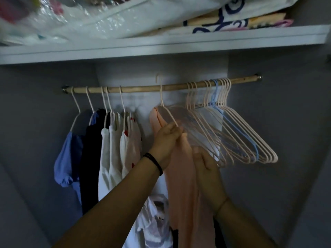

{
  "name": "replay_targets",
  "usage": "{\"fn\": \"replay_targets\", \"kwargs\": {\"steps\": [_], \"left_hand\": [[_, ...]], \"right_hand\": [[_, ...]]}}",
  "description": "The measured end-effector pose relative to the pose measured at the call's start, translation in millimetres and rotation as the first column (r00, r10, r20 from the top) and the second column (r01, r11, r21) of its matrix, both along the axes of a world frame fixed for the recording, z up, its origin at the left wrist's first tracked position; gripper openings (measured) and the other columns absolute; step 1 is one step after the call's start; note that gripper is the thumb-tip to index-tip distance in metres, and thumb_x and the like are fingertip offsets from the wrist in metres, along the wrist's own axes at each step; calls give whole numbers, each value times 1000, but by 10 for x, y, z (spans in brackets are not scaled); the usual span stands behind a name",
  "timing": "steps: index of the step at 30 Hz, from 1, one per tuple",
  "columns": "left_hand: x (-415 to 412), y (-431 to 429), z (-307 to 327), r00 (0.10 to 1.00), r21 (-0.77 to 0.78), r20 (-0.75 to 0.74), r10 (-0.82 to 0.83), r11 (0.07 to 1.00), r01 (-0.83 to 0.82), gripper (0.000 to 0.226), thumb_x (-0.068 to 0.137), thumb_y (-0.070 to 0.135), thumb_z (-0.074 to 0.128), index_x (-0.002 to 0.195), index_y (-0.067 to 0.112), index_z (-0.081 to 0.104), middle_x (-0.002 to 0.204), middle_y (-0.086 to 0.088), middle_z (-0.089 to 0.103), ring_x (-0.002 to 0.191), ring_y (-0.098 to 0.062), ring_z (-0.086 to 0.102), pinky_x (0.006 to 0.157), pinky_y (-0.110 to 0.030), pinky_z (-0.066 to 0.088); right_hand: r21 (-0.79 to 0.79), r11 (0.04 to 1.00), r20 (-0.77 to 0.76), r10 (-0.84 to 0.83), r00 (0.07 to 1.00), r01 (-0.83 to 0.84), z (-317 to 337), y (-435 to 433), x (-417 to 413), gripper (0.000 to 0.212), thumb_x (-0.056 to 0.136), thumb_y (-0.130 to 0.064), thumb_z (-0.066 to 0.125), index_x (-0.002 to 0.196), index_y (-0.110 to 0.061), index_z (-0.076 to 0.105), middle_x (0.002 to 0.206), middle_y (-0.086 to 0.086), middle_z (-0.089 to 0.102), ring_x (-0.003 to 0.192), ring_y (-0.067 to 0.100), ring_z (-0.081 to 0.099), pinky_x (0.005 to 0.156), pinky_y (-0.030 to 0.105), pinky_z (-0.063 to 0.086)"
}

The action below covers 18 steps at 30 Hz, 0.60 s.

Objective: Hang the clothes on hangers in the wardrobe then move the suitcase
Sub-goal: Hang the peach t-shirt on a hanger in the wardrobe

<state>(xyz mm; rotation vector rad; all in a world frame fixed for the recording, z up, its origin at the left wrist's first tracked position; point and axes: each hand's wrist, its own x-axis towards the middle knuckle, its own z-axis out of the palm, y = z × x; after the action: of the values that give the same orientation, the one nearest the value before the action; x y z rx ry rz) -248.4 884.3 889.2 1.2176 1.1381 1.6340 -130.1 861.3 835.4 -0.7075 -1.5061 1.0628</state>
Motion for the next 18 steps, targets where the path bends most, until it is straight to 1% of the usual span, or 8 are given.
{"fn": "replay_targets", "kwargs": {"steps": [3, 5, 7, 10, 12, 15, 17, 18], "left_hand": [[-207, 135, 44, 994, -3, 100, 48, 999, -48, 17, 98, 12, 46, 91, 17, 61, 66, 4, 58, 61, -7, 55, 58, -17, 47], [-345, 199, 30, 986, -9, 146, 77, 997, -76, 17, 99, 12, 44, 91, 15, 58, 68, 2, 52, 62, -9, 50, 60, -18, 45], [-477, 244, -11, 979, -33, 171, 108, 994, -104, 17, 99, 13, 43, 92, 16, 58, 67, 2, 52, 61, -10, 50, 61, -21, 44], [-641, 302, -123, 977, -71, 144, 157, 986, -148, 20, 99, 15, 43, 85, 13, 57, 66, 0, 54, 63, -13, 51, 65, -26, 45], [-751, 332, -217, 974, -96, 102, 200, 977, -191, 21, 99, 15, 44, 83, 12, 58, 68, -1, 55, 65, -14, 52, 68, -27, 45], [-884, 345, -343, 971, -108, 64, 229, 969, -221, 23, 97, 16, 47, 82, 16, 64, 77, -1, 60, 74, -16, 56, 76, -32, 45], [-925, 318, -387, 970, -109, 81, 227, 970, -218, 26, 98, 13, 44, 79, 14, 61, 72, -1, 59, 67, -14, 56, 69, -27, 47], [-939, 288, -400, 969, -108, 88, 233, 969, -223, 25, 99, 13, 43, 82, 11, 60, 70, 0, 58, 64, -11, 56, 65, -24, 49]], "right_hand": [[61, 997, -8, 52, 999, -52, 121, 81, -240, 24, 98, -24, 41, 83, -22, 59, 74, 0, 58, 65, 0, 52, 62, 14, 44], [57, 993, -28, 105, 994, -103, 153, 126, -384, 24, 97, -26, 43, 83, -18, 61, 78, 9, 60, 68, 5, 53, 62, 15, 45], [34, 988, -45, 154, 987, -152, 138, 160, -511, 26, 97, -28, 44, 83, -16, 63, 81, 10, 64, 70, 7, 57, 62, 13, 47], [-18, 981, -29, 194, 981, -194, 41, 232, -662, 27, 96, -31, 45, 87, -18, 67, 80, 1, 69, 74, 9, 64, 64, 17, 51], [-60, 978, -4, 202, 979, -202, -61, 298, -745, 28, 95, -34, 46, 91, -17, 68, 85, 4, 70, 81, 16, 66, 70, 25, 55], [-102, 968, 11, 232, 973, -230, -201, 358, -852, 30, 96, -33, 46, 94, -13, 69, 89, 10, 70, 87, 25, 65, 79, 38, 54], [-111, 964, 27, 246, 969, -242, -270, 361, -922, 29, 97, -32, 46, 95, -14, 68, 91, 9, 70, 88, 24, 65, 80, 37, 54], [-113, 962, 34, 253, 967, -248, -301, 360, -957, 28, 97, -31, 46, 96, -14, 68, 91, 7, 70, 87, 22, 66, 79, 35, 55]]}}
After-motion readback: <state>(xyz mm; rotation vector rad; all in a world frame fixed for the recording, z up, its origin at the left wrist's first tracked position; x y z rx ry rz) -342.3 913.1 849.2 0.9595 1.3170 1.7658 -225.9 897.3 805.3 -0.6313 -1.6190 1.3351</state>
